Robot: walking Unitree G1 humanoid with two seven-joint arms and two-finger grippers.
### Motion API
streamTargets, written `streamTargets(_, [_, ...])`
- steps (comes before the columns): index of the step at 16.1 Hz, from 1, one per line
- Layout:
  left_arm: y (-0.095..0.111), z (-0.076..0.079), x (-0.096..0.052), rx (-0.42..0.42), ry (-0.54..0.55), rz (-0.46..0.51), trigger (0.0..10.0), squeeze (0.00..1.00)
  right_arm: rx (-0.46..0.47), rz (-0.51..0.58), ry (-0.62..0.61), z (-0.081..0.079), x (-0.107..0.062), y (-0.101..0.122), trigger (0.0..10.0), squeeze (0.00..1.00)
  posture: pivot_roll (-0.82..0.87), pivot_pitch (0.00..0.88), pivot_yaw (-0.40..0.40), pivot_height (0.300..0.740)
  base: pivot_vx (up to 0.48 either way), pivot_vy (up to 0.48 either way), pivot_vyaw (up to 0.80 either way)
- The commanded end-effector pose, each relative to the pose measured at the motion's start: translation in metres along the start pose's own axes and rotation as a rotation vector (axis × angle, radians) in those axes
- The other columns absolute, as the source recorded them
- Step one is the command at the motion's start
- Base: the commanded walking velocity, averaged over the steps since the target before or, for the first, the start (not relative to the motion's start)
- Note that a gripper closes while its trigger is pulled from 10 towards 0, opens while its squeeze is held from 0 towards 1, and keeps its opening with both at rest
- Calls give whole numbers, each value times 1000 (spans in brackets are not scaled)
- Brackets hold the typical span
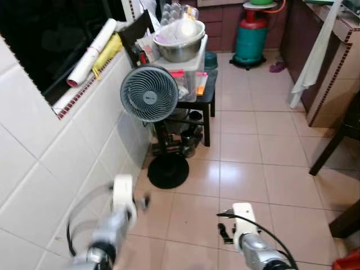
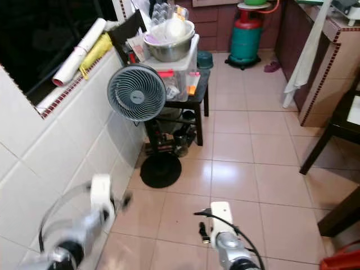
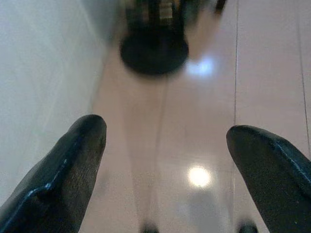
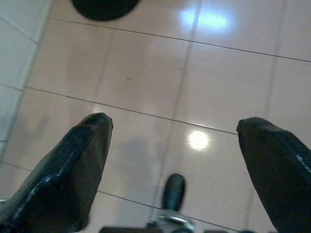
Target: Setting the table
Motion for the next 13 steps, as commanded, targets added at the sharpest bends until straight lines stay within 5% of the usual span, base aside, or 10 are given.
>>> streamTargets(1, [-2, -7, -1, 4, 15, -15, 10000, 0, 15, 0, 12, -6, 0, -1, 10000, 0, -5, 0, 123, 740, 0, 0, 0])
streamTargets(5, [10, 0, -1, -18, -46, 44, 10000, 0, -20, 34, 28, -4, 1, 10, 10000, 0, 0, 0, 121, 740, 0, 0, 0])
streamTargets(8, [36, 22, -8, 32, -243, 200, 10000, 0, -73, 241, 24, 12, -2, 60, 10000, 0, 30, 0, 82, 740, 0, 0, 0])
streamTargets(13, [63, 25, -49, 22, -384, 443, 10000, 0, -28, 493, 122, 21, -21, 112, 10000, 0, 55, 0, 35, 740, 0, 0, 0])
Point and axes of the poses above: a point about 5 cm out from each wrist's last joint towards the gripper, its own x axis pointing out of the wrist towards the gripper, its own y axis along the axis of the wrist's last joint, z = x × y, the point moved 5 cm from there along x, pointing out of the wrist towards the gripper, and after that the axes turned 8 degrees about -x, right-handed, at the moved point
